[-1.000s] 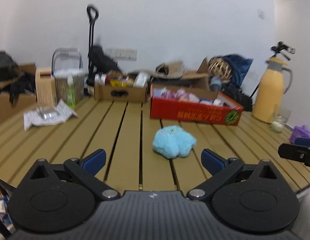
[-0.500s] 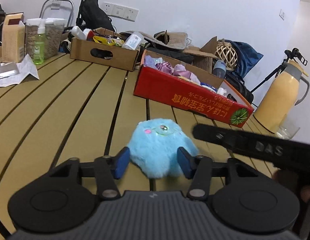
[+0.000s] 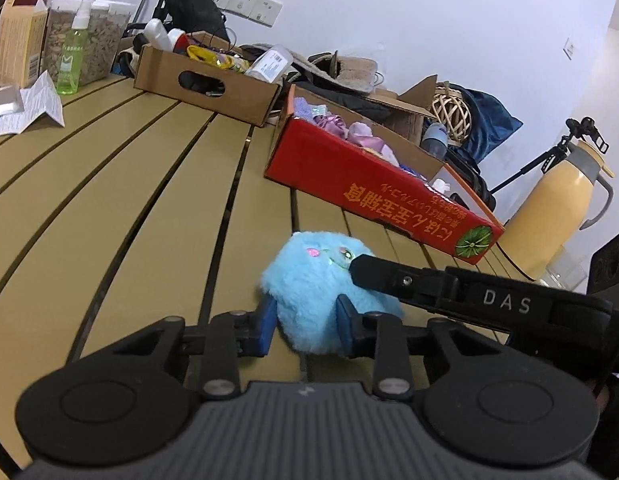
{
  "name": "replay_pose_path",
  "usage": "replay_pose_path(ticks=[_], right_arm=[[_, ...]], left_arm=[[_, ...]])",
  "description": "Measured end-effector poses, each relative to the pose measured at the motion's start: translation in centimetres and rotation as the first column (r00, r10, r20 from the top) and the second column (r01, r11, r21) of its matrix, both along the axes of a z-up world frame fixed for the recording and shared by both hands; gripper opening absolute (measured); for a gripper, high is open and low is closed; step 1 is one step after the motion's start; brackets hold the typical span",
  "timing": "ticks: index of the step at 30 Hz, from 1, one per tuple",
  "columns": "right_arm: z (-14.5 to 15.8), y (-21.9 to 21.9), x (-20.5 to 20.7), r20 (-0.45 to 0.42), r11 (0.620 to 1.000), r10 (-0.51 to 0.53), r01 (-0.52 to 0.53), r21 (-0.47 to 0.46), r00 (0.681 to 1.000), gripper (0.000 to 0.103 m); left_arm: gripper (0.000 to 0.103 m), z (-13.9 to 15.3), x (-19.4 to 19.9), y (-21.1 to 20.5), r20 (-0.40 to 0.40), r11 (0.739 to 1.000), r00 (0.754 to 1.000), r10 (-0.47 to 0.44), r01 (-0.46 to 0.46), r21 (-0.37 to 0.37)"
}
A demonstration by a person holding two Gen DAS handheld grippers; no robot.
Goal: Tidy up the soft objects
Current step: 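Grasp the blue plush toy with the left tool while the right tool clamps it, then carry the blue plush into the box and release it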
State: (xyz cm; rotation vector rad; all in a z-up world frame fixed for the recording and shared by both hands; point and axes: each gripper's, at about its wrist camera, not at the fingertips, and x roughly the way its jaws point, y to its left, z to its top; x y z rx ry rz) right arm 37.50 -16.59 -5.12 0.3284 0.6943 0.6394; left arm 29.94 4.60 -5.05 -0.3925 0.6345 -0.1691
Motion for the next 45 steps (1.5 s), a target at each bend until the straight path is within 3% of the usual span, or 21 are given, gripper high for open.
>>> replay_pose_path(ticks=[6, 17, 26, 30, 34, 42, 43, 45], right_arm=[[3.2, -2.5, -5.0, 0.078, 0.999, -0.051, 0.052, -0.011, 0.996, 0.026], [7.9, -10.2, -16.4, 0.195, 0.972, -0.232, 0.233, 0.018, 0.953, 0.027], [8.7, -12.9, -18.9, 0.227, 0.962, -0.271, 0.262, 0.071, 0.935, 0.027], [9.2, -13.3, -16.8, 0.238, 0.96, -0.279, 0.269, 0.074, 0.931, 0.026], [10.4, -13.5, -12.3, 0.269, 0.96, -0.28, 0.276, 0.053, 0.922, 0.027], [13.2, -13.0, 4.0, 0.285, 0.966, -0.248, 0.259, 0.0, 0.926, 0.021], [13.1, -12.8, 6.2, 0.275, 0.966, -0.246, 0.258, -0.006, 0.93, 0.016], [12.3, -12.3, 11.5, 0.21, 0.976, -0.215, 0.214, 0.024, 0.954, 0.006]], left_arm=[[0.031, 3.4, -3.5, -2.4, 0.08, 0.996, 0.992, -0.092, 0.092, 0.007], [0.031, 7.4, -10.2, -9.6, 0.195, 0.969, 0.949, -0.247, 0.239, 0.061], [0.031, 9.0, -10.8, -11.8, 0.235, 0.962, 0.934, -0.269, 0.25, 0.108], [0.031, 9.4, -7.9, -12.3, 0.248, 0.963, 0.931, -0.267, 0.25, 0.1], [0.031, 10.9, -2.0, -12.6, 0.26, 0.964, 0.928, -0.267, 0.258, 0.07], [0.029, 14.0, 14.0, -12.8, 0.264, 0.967, 0.93, -0.255, 0.244, 0.073], [0.017, 13.9, 16.5, -12.8, 0.245, 0.959, 0.928, -0.281, 0.278, 0.048], [0.005, 13.3, 20.9, -12.7, 0.202, 0.948, 0.928, -0.314, 0.316, 0.02]])
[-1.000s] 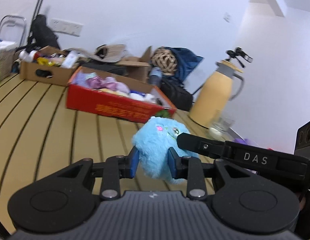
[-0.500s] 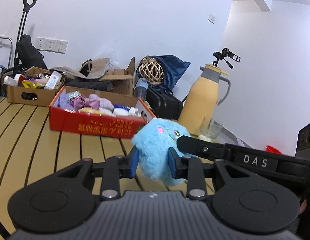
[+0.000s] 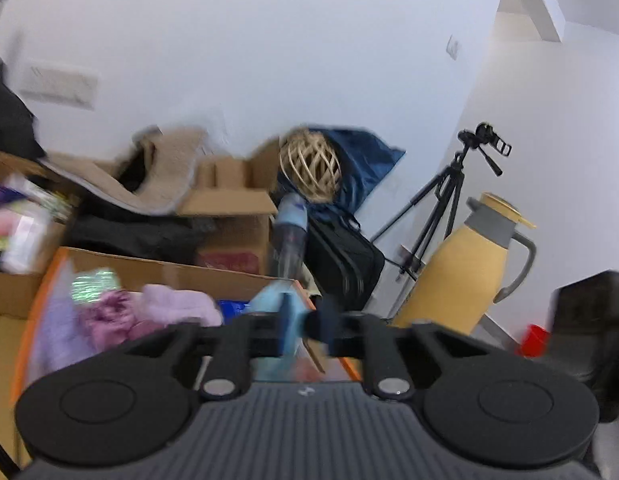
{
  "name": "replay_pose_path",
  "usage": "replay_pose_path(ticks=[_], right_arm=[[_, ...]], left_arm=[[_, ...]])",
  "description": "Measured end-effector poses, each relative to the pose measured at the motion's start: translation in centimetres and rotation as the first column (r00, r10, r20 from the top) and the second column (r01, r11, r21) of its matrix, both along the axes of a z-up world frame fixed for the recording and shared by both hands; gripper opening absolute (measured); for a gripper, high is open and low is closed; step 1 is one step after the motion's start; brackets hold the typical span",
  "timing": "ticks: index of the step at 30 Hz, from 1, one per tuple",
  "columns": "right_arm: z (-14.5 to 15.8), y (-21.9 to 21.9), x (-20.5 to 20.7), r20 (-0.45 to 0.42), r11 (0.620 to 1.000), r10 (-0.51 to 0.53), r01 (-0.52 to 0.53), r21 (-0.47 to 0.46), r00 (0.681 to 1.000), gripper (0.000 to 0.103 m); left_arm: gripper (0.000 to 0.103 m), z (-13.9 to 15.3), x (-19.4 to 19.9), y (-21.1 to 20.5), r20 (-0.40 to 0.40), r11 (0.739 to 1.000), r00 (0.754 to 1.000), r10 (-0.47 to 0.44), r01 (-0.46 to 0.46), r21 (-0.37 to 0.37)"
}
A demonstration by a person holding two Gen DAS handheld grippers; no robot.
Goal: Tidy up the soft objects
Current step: 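Carry the blue plush into the box and release it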
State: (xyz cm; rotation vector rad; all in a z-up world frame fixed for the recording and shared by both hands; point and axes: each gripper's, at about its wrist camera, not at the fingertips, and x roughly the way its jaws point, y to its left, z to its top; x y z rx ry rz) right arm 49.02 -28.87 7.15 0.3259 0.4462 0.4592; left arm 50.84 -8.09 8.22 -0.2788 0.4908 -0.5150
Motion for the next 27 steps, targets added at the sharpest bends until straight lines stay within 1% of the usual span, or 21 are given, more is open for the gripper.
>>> replay_pose_path(ticks=[2, 3, 4, 5, 6, 8, 10, 12, 14, 15, 18, 20, 23, 24, 25, 26, 27], right_arm=[[-1.4, 0.5, 4.6, -0.051, 0.999, -0.024, 0.025, 0.021, 0.998, 0.006], [-2.3, 0.8, 6.8, -0.062, 0.999, -0.035, 0.036, 0.006, 0.997, 0.006], [-3.4, 1.1, 8.9, -0.095, 0.999, -0.051, 0.051, -0.007, 0.994, 0.007], [-4.7, 1.3, 11.0, -0.155, 0.997, -0.078, 0.074, -0.031, 0.985, 0.007], [-5.9, 1.7, 12.6, -0.2, 0.994, -0.097, 0.085, -0.066, 0.975, 0.007], [-7.2, 2.1, 14.1, -0.227, 0.995, -0.08, 0.066, -0.069, 0.97, 0.007], [-8.1, 2.2, 14.5, -0.235, 0.997, -0.062, 0.049, -0.063, 0.97, 0.009], [-8.6, 2.6, 14.6, -0.236, 0.995, -0.066, 0.046, -0.09, 0.969, 0.01], [-8.5, 2.7, 14.8, -0.245, 0.994, -0.069, 0.047, -0.095, 0.967, 0.01], [-8.3, 2.9, 14.7, -0.239, 0.994, -0.071, 0.048, -0.103, 0.968, 0.01], [-7.4, 3.0, 13.9, -0.209, 0.98, -0.101, 0.061, -0.188, 0.973, 0.01], [-6.5, 2.8, 13.3, -0.194, 0.974, -0.104, 0.06, -0.218, 0.976, 0.01], [-4.9, 1.9, 11.6, -0.168, 0.961, -0.126, 0.078, -0.266, 0.978, 0.013], [-4.3, 1.7, 10.9, -0.158, 0.953, -0.133, 0.082, -0.29, 0.978, 0.016], [-3.7, 1.4, 10.3, -0.15, 0.946, -0.14, 0.087, -0.313, 0.979, 0.021], [-3.2, 1.1, 9.4, -0.134, 0.936, -0.145, 0.092, -0.34, 0.98, 0.024], [-2.7, 0.9, 8.6, -0.118, 0.926, -0.155, 0.103, -0.363, 0.981, 0.037]], left_arm=[[0.006, -1.6, 4.3, -0.1, -0.019, 0.998, 0.999, 0.036, -0.035, 0.052], [0.006, -2.6, 6.3, -0.2, -0.03, 0.994, 0.997, 0.064, -0.061, 0.093], [0.006, -3.9, 8.2, -0.3, -0.06, 0.984, 0.992, 0.112, -0.102, 0.146], [0.006, -4.9, 9.4, -0.4, -0.083, 0.977, 0.988, 0.13, -0.114, 0.181], [0.006, -6.0, 10.3, -0.4, -0.1, 0.973, 0.986, 0.132, -0.11, 0.202], [0.007, -7.1, 11.0, -0.3, -0.107, 0.97, 0.987, 0.123, -0.096, 0.223], [0.007, -7.7, 11.2, -0.1, -0.099, 0.967, 0.988, 0.12, -0.094, 0.239], [0.008, -8.0, 11.5, 0.0, -0.102, 0.962, 0.986, 0.133, -0.104, 0.251], [0.008, -8.0, 11.4, 0.3, -0.098, 0.955, 0.984, 0.15, -0.118, 0.273], [0.008, -8.0, 11.1, 0.2, -0.09, 0.95, 0.983, 0.158, -0.127, 0.287], [0.008, -7.5, 10.5, 0.8, -0.068, 0.935, 0.981, 0.182, -0.152, 0.319], [0.008, -6.9, 9.8, 1.5, -0.054, 0.927, 0.98, 0.193, -0.164, 0.337], [0.011, -5.8, 8.1, 2.8, -0.029, 0.91, 0.976, 0.217, -0.191, 0.368], [0.023, -5.5, 7.3, 3.3, -0.018, 0.902, 0.975, 0.222, -0.198, 0.384], [0.046, -5.1, 6.7, 3.7, -0.007, 0.896, 0.974, 0.227, -0.206, 0.394], [0.058, -4.7, 5.8, 4.2, 0.015, 0.887, 0.969, 0.245, -0.23, 0.4], [0.074, -4.3, 4.8, 4.6, 0.046, 0.879, 0.963, 0.267, -0.262, 0.399]])
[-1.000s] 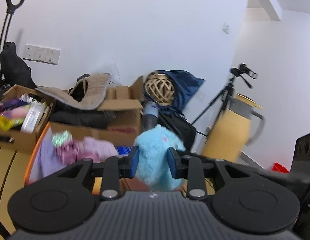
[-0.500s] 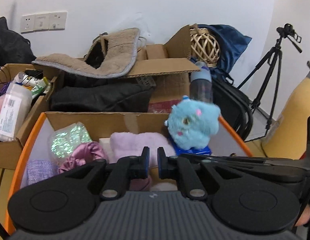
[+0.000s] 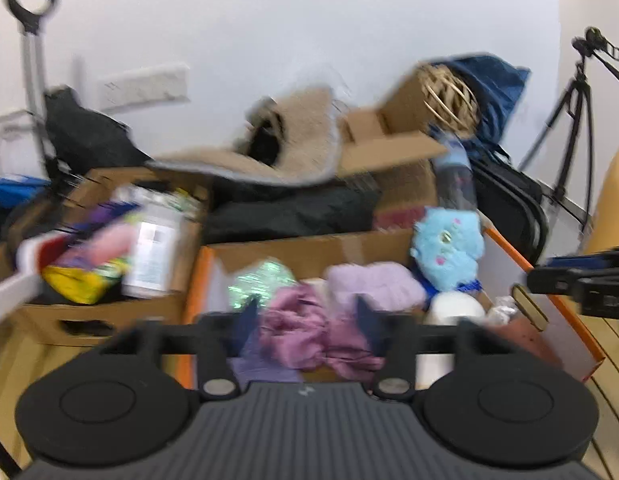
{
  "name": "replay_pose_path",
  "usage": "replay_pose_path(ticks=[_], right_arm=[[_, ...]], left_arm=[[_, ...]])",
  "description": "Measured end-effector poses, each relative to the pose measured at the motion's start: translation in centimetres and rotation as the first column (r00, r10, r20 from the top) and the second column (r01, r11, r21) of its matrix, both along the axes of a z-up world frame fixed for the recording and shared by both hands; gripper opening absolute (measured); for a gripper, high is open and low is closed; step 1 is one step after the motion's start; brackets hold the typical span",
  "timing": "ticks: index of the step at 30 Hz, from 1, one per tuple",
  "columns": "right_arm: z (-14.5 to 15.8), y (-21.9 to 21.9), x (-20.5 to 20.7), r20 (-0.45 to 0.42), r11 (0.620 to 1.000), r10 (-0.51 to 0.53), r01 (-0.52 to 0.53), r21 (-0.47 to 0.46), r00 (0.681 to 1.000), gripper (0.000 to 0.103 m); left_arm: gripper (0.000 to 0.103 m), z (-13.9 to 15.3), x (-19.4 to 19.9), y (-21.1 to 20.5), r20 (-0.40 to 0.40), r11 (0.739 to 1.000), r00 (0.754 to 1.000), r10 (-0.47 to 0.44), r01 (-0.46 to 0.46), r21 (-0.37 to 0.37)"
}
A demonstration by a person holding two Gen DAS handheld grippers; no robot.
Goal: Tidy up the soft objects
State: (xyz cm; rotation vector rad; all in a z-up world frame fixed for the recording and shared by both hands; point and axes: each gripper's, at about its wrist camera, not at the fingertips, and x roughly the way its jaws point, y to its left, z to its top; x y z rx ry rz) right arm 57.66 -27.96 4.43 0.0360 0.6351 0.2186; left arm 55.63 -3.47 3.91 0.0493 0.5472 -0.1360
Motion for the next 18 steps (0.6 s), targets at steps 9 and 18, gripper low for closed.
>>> replay_pose_path(ticks=[9, 18], right_arm=[[2.4, -2.2, -10.1, 0.225, 0.993, -0.113, 0.116, 0.003, 0.968, 0.097], [3.3, -1.7, -17.6, 0.278, 0.992, -0.121, 0.124, 0.007, 0.953, 0.098]], left_arm=[[0.103, 1.8, -9.7, 1.5, 0.203, 0.996, 0.976, 0.077, -0.084, 0.024], [0.103, 3.2, -16.8, 2.1, 0.24, 0.996, 0.967, 0.088, -0.086, -0.018]])
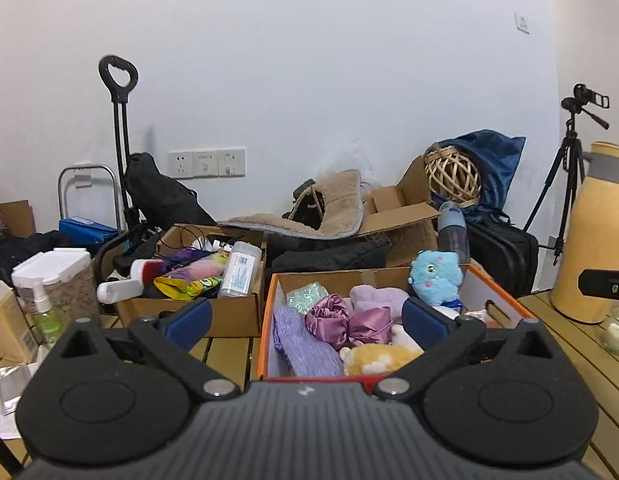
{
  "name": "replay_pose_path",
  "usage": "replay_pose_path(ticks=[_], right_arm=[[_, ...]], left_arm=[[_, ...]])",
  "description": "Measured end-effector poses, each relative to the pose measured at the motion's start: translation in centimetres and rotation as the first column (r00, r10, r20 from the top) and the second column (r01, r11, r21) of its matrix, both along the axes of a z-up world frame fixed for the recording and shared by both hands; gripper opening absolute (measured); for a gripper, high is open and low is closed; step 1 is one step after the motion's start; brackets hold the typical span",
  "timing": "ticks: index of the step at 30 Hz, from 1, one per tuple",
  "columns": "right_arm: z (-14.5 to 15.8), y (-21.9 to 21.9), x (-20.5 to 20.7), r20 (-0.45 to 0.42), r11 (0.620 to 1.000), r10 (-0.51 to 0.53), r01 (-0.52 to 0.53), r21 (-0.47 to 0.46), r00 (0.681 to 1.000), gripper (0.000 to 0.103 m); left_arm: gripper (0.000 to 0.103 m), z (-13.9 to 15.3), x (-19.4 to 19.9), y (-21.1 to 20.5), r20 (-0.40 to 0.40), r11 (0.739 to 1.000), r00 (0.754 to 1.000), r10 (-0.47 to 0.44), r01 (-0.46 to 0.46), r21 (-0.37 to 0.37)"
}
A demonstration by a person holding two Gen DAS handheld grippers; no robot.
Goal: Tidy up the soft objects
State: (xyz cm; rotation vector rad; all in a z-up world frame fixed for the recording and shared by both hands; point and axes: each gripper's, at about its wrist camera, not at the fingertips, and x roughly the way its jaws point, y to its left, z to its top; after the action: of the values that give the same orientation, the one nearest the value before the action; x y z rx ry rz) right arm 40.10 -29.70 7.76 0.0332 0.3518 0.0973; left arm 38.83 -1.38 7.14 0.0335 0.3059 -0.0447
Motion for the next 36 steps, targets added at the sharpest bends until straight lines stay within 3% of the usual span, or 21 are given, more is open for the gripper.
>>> replay_pose_path(ticks=[5, 12, 17, 22, 24, 28, 36], right_arm=[[0.5, 0.6, -5.1, 0.056, 1.0, -0.01, 0.011, -0.016, 0.998, 0.098], [-1.0, 1.9, -16.4, 0.114, 0.999, 0.032, -0.03, -0.025, 0.993, 0.1], [-3.6, 2.8, -23.6, 0.083, 0.998, 0.063, -0.065, 0.021, 0.995, 0.101], [-5.2, 4.1, -30.5, 0.102, 0.998, 0.062, -0.059, -0.036, 0.993, 0.101], [-5.9, 4.3, -33.2, 0.088, 0.998, 0.06, -0.06, -0.005, 0.994, 0.101], [-7.2, 4.5, -37.0, 0.045, 0.997, 0.069, -0.071, 0.039, 0.997, 0.101], [-6.7, 4.0, -38.5, 0.07, 0.996, 0.046, -0.051, 0.072, 0.996, 0.102]], left_arm=[[0.103, 0.2, -6.3, 0.7, 0.031, 1.0, 0.999, 0.012, -0.011, -0.018], [0.103, -1.6, -17.6, 1.7, 0.077, 1.0, 0.997, 0.017, -0.017, -0.008], [0.103, -2.9, -24.8, 2.0, 0.108, 0.999, 0.993, 0.054, -0.054, -0.006], [0.103, -3.8, -31.1, 2.5, 0.107, 0.998, 0.992, 0.067, -0.065, -0.026], [0.103, -4.3, -33.2, 2.6, 0.101, 0.998, 0.993, 0.059, -0.057, -0.03], [0.103, -5.0, -35.5, 2.2, 0.096, 0.999, 0.994, 0.043, -0.045, 0.017], [0.103, -4.2, -36.5, 2.5, 0.125, 0.999, 0.991, 0.047, -0.044, -0.03]])
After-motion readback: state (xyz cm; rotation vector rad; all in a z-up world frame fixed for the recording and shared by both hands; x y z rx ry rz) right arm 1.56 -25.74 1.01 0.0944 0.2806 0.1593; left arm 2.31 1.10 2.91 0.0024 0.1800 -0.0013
